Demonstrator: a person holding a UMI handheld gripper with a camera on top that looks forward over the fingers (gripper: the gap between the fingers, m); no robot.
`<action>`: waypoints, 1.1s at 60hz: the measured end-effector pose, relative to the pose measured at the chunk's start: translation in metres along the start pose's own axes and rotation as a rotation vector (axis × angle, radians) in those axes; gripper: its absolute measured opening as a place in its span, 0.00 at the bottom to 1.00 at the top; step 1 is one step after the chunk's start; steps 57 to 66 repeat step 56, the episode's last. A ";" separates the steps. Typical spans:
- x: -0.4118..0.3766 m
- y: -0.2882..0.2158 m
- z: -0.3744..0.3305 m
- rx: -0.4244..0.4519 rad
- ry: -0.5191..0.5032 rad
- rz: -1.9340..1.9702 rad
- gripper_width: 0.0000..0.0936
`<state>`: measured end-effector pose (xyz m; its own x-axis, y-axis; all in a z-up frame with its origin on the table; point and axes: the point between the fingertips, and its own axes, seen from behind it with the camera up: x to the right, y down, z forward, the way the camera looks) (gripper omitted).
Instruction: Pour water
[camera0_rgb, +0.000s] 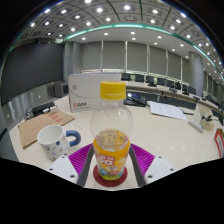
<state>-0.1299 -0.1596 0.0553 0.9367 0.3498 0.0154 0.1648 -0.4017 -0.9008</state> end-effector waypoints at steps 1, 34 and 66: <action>0.001 -0.001 -0.003 -0.004 0.000 0.001 0.83; -0.079 -0.067 -0.247 -0.130 0.226 0.046 0.92; -0.105 -0.066 -0.297 -0.128 0.279 0.032 0.92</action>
